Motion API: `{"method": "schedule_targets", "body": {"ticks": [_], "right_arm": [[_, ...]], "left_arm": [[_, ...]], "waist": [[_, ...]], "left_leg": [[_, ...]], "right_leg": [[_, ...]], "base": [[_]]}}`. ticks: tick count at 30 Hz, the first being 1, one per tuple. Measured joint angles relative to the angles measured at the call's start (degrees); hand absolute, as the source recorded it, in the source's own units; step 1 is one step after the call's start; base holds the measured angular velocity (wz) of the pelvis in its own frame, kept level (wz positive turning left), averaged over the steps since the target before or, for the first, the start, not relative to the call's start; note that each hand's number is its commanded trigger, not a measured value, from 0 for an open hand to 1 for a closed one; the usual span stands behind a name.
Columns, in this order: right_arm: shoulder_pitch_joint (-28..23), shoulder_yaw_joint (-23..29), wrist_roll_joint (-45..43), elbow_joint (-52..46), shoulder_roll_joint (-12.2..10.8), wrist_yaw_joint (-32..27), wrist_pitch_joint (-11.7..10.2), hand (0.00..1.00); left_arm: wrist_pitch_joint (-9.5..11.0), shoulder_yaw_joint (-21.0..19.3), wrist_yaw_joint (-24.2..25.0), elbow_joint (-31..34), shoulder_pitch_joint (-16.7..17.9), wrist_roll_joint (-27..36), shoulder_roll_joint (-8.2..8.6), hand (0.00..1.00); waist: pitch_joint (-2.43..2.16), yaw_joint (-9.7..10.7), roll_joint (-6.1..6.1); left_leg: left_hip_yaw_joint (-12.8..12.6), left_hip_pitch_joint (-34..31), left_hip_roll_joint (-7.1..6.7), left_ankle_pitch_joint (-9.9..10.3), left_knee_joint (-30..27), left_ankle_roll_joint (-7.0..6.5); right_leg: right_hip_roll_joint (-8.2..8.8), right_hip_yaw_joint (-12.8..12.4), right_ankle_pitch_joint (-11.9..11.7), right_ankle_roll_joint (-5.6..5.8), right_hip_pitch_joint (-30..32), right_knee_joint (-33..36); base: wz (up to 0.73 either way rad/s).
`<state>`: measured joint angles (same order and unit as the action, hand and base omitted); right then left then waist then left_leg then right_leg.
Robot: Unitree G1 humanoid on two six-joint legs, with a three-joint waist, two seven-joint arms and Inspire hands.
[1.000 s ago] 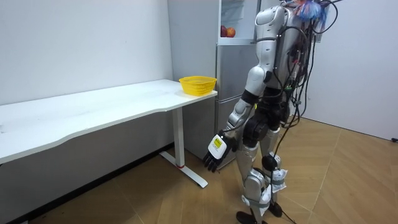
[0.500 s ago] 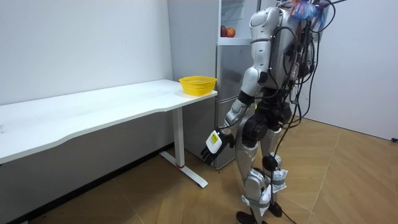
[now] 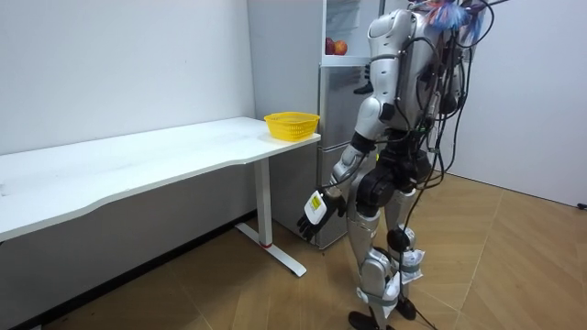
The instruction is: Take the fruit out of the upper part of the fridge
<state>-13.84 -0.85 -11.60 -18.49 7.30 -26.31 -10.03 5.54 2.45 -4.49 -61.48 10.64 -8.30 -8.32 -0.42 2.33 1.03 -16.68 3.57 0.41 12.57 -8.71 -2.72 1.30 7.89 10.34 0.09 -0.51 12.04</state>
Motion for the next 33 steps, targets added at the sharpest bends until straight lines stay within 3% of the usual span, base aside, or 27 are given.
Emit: {"method": "schedule_targets", "body": {"ticks": [8, 12, 14, 20, 23, 27, 33], "right_arm": [[2.2, -2.1, -2.8, -6.3, 1.1, -0.1, -0.7, 0.0], [6.8, -1.9, -2.9, -7.5, 1.8, -1.4, -1.2, 0.0], [9.0, -1.9, -4.6, -7.5, 1.9, -2.4, -1.2, 0.0], [14.0, -1.3, -6.4, -7.1, 4.2, -5.8, -1.7, 0.0], [14.9, 0.6, -6.3, -6.8, 5.1, -6.6, -1.7, 0.0], [19.2, 6.7, -6.2, -6.6, 9.5, -7.9, -1.8, 0.0], [24.2, 9.9, -3.2, -1.7, 11.2, -9.2, -3.0, 0.0]], "left_arm": [[0.1, 2.1, -1.6, -0.5, -0.2, -0.2, -0.69, 0.0], [0.1, 2.2, -1.5, -0.6, -0.2, -0.1, -1.22, 0.0], [0.2, 2.2, -1.5, -0.6, -0.3, -0.2, -1.48, 0.0], [0.1, 2.0, -1.7, -0.6, -0.3, -0.3, -1.93, 0.0], [-0.2, 1.1, -2.2, -0.5, 0.2, -1.0, -2.17, 0.0], [-0.2, -3.2, -2.3, -2.6, 0.5, -3.8, -2.68, 0.0], [-2.2, -3.5, -2.3, -3.2, 1.9, -8.2, -3.46, 0.0]], "waist": [[-0.04, 0.1, -0.37], [0.02, 0.3, -1.0], [0.28, 0.3, -1.45], [0.16, -0.8, -2.59], [0.16, -1.2, -3.27], [0.44, -1.7, -4.47], [0.46, -2.1, -5.68]], "left_leg": [[0.3, -0.8, -0.08, 0.0, 0.0, -0.02], [1.1, -0.7, -0.07, -0.1, 0.0, 0.08], [1.5, -0.5, -0.03, -0.1, 0.0, 0.17], [2.7, -0.1, -0.03, -0.2, 0.0, 0.27], [3.5, 0.1, -0.03, -0.2, 0.0, 0.29], [4.5, 0.2, -0.17, -0.2, -0.2, 0.28], [5.9, 0.3, -0.31, -0.2, -1.1, 0.27]], "right_leg": [[0.04, 0.2, 0.0, -0.01, 0.4, 0.0], [-0.12, 0.4, 0.0, -0.03, -0.1, -0.4], [-0.17, 0.9, 0.0, -0.03, -0.5, -0.5], [-0.03, 3.2, 0.0, -0.03, -1.9, -1.4], [0.0, 4.1, 0.0, -0.03, -2.4, -1.5], [0.14, 5.1, 0.0, -0.03, -3.0, -1.5], [0.35, 6.3, 0.0, -0.02, -4.3, -2.4]], "base": [[0.01], [0.06], [0.13], [0.13], [0.16], [0.11], [0.1]]}}
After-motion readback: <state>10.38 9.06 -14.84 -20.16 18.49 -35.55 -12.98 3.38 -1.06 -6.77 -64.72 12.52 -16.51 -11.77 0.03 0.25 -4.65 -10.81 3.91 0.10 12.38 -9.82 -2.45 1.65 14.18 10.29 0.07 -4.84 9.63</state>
